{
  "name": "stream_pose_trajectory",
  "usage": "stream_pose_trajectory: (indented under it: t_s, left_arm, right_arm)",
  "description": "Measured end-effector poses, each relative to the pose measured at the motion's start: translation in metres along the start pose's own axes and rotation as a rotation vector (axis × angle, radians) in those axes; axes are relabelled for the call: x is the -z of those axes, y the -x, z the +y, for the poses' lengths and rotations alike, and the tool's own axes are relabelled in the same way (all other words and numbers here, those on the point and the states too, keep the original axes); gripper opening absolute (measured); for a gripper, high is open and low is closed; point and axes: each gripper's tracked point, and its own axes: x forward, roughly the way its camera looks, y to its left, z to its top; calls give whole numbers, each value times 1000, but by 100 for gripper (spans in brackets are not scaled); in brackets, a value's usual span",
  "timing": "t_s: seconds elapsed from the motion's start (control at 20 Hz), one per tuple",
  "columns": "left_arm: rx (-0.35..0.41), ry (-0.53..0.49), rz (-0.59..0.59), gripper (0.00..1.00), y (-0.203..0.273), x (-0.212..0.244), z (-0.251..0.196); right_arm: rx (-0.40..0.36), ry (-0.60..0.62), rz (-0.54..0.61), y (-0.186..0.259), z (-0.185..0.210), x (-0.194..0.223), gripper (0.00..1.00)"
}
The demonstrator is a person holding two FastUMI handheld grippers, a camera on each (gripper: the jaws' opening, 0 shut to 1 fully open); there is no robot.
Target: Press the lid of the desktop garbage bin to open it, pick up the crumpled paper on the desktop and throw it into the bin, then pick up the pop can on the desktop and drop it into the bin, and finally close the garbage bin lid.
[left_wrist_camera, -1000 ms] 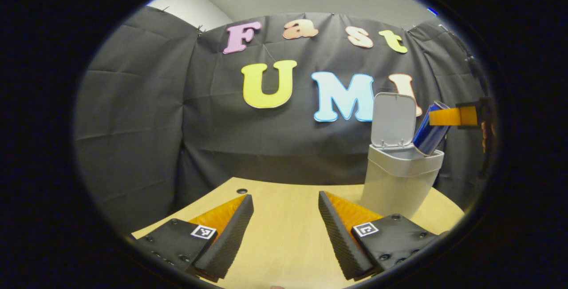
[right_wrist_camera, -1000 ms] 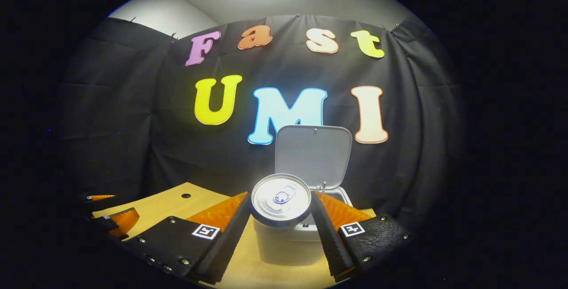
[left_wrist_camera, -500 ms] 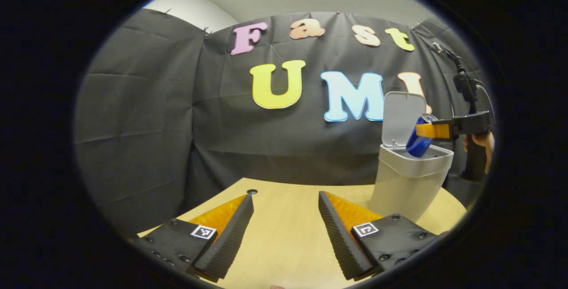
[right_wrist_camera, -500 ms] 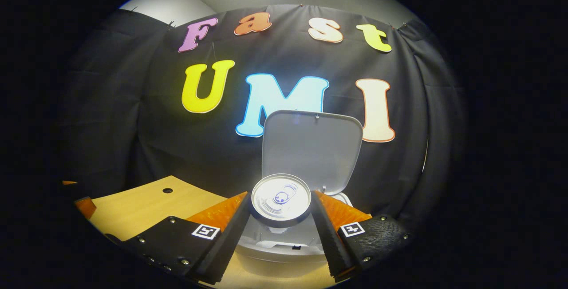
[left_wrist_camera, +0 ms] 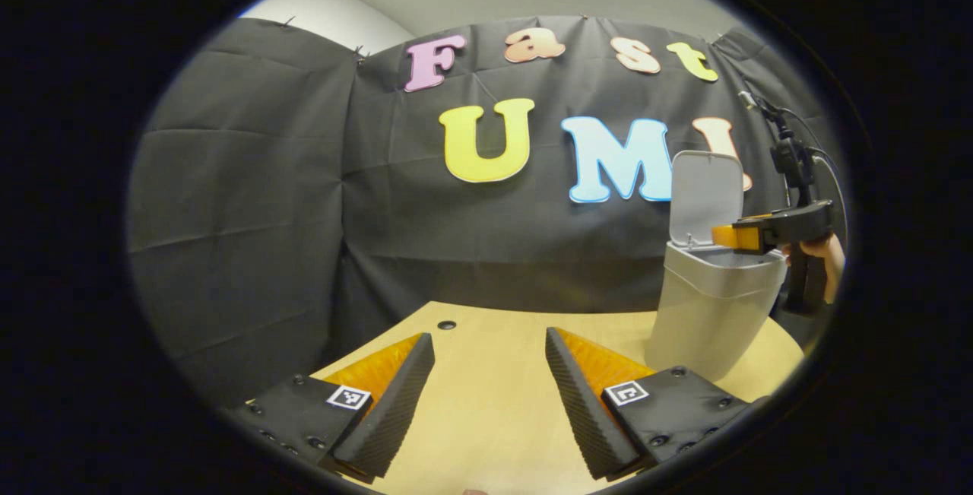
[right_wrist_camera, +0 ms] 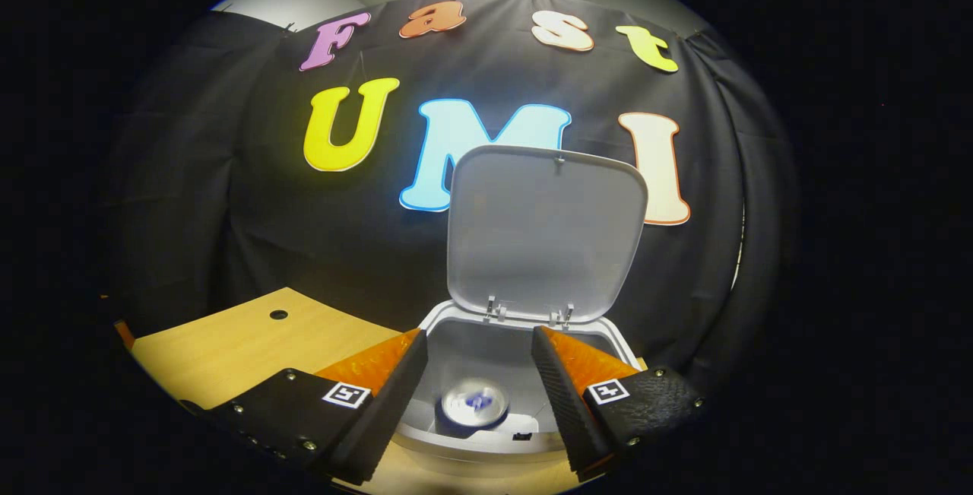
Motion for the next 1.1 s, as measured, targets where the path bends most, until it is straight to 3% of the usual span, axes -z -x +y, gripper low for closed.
stream_pose_trajectory:
  t_s: [0.2, 0.25, 0.75, 1.1]
  left_arm:
    - [18, 10, -7, 97, -1, -1, -8]
    - [27, 16, -7, 97, -1, 0, -11]
    - [114, 35, 15, 97, -16, 10, -40]
    - [116, 40, 10, 96, -18, 5, -35]
  right_arm:
    - [12, 0, -3, 7, -7, -7, 90]
    - [18, -2, -12, 9, -9, -11, 95]
    - [93, 3, -108, 8, -50, -81, 94]
    - [131, -13, -179, -10, -64, -135, 94]
